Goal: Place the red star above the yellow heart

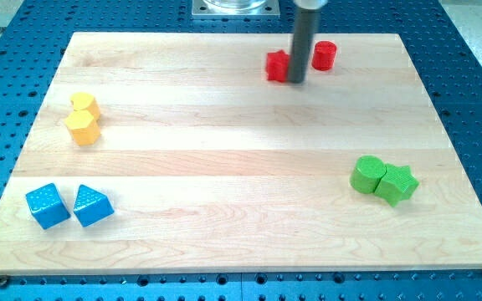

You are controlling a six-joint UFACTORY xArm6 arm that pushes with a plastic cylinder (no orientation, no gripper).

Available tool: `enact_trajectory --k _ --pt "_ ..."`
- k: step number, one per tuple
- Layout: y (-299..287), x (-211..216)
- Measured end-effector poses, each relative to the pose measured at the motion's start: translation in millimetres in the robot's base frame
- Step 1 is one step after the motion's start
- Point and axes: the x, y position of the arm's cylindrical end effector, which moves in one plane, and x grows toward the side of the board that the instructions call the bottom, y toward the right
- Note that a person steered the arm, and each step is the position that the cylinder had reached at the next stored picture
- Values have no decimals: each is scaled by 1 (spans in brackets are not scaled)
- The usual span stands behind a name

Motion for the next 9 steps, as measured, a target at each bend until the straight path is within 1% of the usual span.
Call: enact_trajectory --k 1,2,3,4,5,6,7,8,9 --pt "-29 -2" --pt "16 -28" --pt "-54 -49" --pt "-147 -51" --pt "-134 6" --pt "-184 0" --pt "-224 -27" --pt "-235 5" --pt "-271 -25"
